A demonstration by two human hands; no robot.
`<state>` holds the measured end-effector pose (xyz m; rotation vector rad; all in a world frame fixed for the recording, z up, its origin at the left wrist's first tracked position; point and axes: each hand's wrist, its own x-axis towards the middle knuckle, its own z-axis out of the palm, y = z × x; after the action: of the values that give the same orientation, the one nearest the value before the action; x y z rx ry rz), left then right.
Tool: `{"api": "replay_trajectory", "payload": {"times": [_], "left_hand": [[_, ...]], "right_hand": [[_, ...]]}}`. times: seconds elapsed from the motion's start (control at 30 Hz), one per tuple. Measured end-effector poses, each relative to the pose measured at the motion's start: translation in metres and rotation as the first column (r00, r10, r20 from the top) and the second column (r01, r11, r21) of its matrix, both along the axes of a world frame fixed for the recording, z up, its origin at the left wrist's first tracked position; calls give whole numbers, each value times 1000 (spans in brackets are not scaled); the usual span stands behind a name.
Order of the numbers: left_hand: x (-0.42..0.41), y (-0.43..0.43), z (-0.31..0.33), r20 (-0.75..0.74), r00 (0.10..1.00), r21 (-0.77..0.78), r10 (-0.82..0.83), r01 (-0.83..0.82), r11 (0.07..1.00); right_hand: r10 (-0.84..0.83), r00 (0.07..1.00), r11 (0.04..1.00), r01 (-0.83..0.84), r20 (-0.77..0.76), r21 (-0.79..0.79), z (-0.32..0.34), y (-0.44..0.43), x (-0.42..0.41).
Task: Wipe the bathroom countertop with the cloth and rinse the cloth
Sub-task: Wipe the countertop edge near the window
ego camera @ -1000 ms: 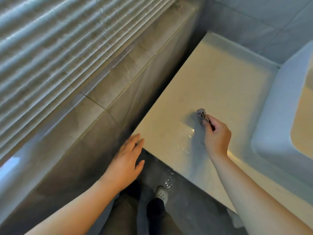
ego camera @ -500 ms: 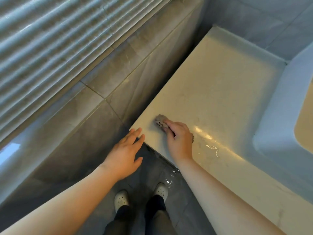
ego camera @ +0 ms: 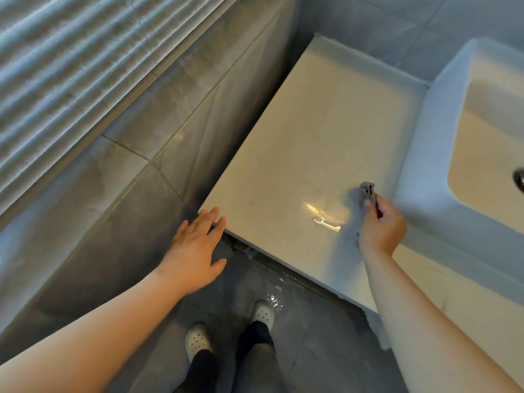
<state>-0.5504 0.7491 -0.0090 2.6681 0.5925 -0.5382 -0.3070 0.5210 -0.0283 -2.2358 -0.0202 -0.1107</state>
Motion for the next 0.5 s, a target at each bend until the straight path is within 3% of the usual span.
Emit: {"api": "replay_trajectory", "payload": {"times": [0.17, 0.3, 0.37, 0.5], "left_hand": [[1, 0, -1, -14, 1000, 8, -4, 4, 1000], [0, 1, -1, -7, 1000, 3, -7, 7, 1000], [0, 2, -1, -7, 1000, 6, -18, 18, 1000], [-1, 3, 0, 6, 1000, -9, -20, 20, 1000]], "right_hand": [[-3, 1000, 998, 3, -1, -59, -17, 22, -13], [196, 978, 977, -189, 66, -96, -19, 59, -48], [283, 959, 959, -281, 36, -40, -12, 76, -70], [450, 857, 884, -389, -251, 258, 9, 85, -98]]}}
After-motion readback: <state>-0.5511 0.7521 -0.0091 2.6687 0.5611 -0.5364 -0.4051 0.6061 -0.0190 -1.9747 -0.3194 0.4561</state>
